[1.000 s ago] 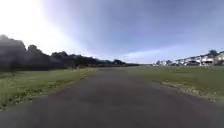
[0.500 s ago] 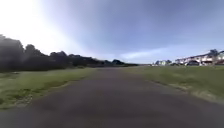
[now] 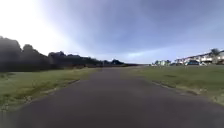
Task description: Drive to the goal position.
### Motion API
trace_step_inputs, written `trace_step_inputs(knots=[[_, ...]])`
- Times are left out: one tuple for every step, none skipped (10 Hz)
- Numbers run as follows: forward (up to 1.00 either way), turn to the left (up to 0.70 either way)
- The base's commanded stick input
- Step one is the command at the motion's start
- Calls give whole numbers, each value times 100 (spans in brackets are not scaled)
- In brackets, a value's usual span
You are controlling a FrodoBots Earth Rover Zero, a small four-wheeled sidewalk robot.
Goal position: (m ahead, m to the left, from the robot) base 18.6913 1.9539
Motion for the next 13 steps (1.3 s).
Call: trace_step_inputs(knots=[[100, 0], [100, 0], [100, 0], [100, 0], [100, 0], [100, 0], [100, 0], [100, 0], [100, 0], [100, 0], [100, 0], [100, 0], [100, 0]])
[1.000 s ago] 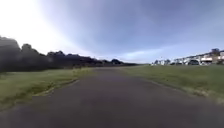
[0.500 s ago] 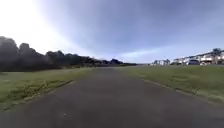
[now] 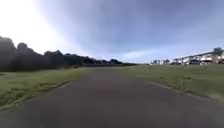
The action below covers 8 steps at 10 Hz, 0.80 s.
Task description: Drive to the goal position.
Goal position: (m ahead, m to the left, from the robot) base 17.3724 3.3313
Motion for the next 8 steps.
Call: trace_step_inputs(knots=[[100, 0], [100, 0], [100, 0], [100, 0], [100, 0], [100, 0], [100, 0], [100, 0]])
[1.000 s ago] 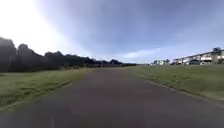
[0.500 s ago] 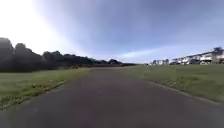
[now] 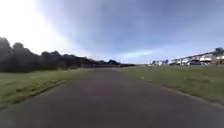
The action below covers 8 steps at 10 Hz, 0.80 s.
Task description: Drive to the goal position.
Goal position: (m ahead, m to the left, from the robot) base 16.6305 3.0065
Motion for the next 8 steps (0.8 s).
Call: trace_step_inputs(knots=[[100, 0], [100, 0], [100, 0], [100, 0], [100, 0], [100, 0], [100, 0], [100, 0]])
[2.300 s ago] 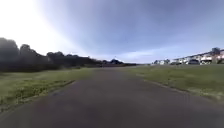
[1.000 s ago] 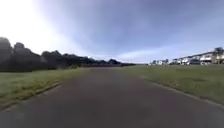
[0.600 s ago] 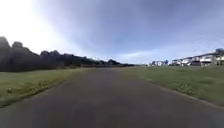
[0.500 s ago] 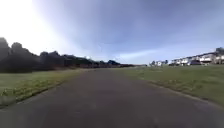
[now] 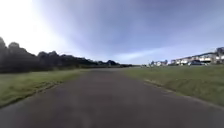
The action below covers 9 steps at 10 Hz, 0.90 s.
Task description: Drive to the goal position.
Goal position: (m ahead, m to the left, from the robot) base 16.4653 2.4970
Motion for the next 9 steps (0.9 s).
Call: trace_step_inputs(knots=[[100, 0], [100, 2], [100, 19], [100, 27], [100, 27], [100, 0], [100, 0], [100, 0], [100, 0]])
